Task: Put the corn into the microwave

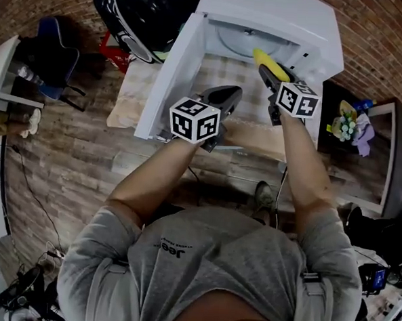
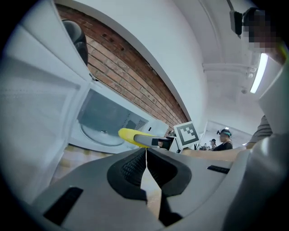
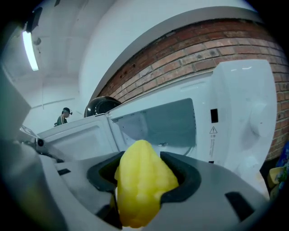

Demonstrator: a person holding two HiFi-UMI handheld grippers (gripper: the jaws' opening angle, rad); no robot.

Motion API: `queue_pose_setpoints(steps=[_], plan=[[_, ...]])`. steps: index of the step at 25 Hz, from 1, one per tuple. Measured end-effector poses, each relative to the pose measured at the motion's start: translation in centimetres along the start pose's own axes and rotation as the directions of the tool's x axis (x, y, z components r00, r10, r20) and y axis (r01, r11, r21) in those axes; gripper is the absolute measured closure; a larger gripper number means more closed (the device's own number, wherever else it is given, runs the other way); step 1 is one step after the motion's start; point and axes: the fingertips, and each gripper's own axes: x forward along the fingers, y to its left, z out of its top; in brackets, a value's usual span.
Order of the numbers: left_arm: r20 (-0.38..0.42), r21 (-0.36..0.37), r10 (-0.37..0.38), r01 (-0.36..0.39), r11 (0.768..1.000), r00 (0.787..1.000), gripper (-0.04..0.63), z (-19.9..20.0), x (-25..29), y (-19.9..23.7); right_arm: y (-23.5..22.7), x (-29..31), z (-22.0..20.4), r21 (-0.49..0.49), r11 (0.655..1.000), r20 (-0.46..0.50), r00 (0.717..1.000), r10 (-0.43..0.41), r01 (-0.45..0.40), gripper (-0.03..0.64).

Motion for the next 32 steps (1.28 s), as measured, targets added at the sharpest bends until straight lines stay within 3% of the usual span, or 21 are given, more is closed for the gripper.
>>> queue_pose_setpoints(steps=[9,16,27,32], plan=[[0.051,0.0,0.087,-0.088,0.996,0.995,0.572,-0.6,0.7,4.3,-2.1,5.1,-0.6,-0.085,0.989,-0.003,0.993,-0.118,0.118,0.37],[0.029,0.028,0.084,-0.085,0.996,0.996,0.572,-1.9,0.7,4.3,-5.2,7.6,0.0,-0.113,0.971,-0.003,0.977,-0.213,0.212,0.37],[0.021,0.048,0.087,-0.088,0.995,0.996,0.571,-2.5,0.4,4.9,-7.0,10.1,0.3,-0.141,0.947,-0.017,0.956,-0.292,0.287,0.37],[0.022,0.046,0.083,-0.084,0.995,0.996,0.572,-2.5,0.5,4.9,-7.9,11.1,0.3,-0.112,0.936,-0.037,0.939,-0.341,0.335,0.37]])
